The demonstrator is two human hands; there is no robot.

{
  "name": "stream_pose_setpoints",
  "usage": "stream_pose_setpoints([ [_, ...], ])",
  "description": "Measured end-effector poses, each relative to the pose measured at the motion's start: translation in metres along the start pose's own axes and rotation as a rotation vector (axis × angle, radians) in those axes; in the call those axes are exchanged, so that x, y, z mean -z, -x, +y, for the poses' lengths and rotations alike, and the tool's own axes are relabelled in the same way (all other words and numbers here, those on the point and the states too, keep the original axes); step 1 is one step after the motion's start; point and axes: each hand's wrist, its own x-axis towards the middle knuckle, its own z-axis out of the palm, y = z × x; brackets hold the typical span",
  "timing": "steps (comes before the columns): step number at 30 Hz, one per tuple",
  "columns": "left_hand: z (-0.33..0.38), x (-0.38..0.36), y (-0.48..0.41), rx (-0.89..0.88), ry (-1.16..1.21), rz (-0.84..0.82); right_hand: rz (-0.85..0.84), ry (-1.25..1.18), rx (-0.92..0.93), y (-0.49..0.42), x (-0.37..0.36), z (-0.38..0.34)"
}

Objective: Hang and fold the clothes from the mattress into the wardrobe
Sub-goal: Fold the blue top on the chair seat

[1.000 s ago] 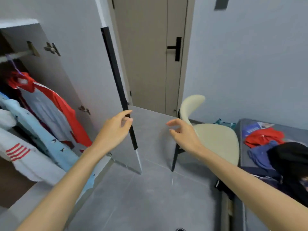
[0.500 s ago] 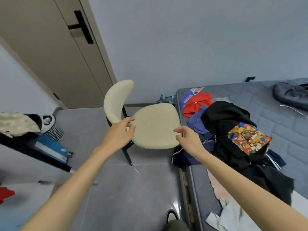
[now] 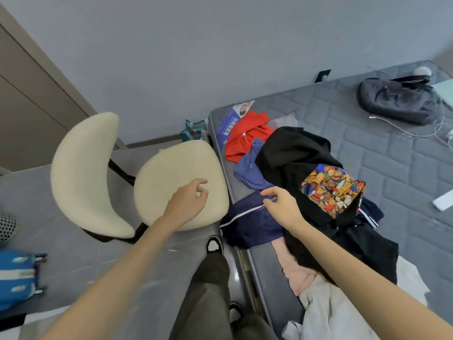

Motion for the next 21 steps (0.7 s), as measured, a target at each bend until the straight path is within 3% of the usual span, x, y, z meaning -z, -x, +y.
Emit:
stream_pose_setpoints([
  [13, -0.027, -0.097, -0.245, 0.055, 0.142, -0.302, -0.137, 0.290, -0.111, -0.214, -0.061, 0.049],
  [21, -0.061, -0.145, -0.308, 0.128, 0.156, -0.435, -0.339, 0.621, -0.220, -0.289, -0.105, 0.087],
])
